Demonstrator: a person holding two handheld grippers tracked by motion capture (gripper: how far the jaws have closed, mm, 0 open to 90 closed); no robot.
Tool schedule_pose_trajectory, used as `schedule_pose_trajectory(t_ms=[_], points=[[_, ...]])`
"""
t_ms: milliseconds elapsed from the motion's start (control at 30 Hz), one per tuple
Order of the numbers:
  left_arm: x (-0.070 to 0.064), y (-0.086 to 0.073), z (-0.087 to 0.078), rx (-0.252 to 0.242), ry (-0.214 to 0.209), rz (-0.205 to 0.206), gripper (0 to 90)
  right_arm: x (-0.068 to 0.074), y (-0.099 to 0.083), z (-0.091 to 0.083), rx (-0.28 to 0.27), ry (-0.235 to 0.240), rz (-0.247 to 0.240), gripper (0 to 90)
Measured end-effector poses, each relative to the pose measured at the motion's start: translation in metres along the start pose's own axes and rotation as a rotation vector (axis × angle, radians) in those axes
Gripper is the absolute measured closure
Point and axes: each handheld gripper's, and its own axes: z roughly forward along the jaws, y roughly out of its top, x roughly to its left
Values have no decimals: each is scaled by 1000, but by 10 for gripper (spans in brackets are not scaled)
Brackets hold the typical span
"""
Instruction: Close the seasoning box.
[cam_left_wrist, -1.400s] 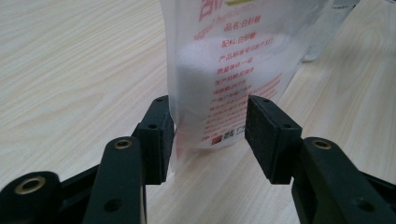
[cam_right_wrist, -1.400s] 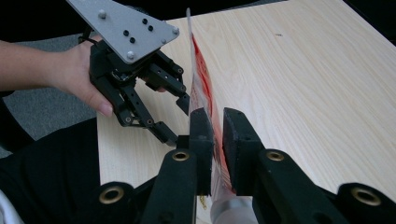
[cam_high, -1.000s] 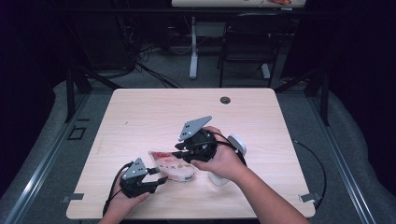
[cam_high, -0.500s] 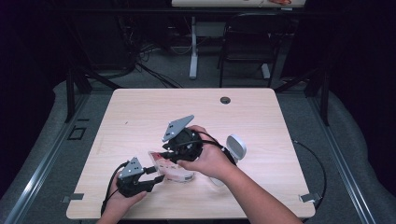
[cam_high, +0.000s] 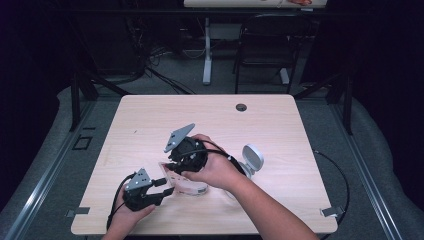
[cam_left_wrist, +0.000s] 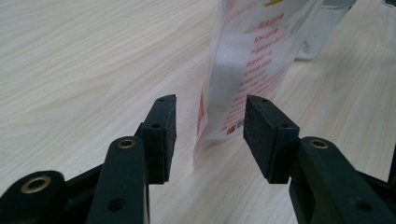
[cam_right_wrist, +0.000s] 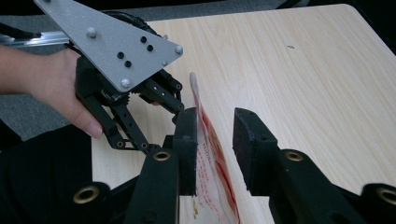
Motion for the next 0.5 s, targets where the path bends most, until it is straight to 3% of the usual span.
schedule_pose_trajectory(t_ms=[500], points=[[0,0,0,2,-3,-3,543,2,12,16,76,6,-35,752]])
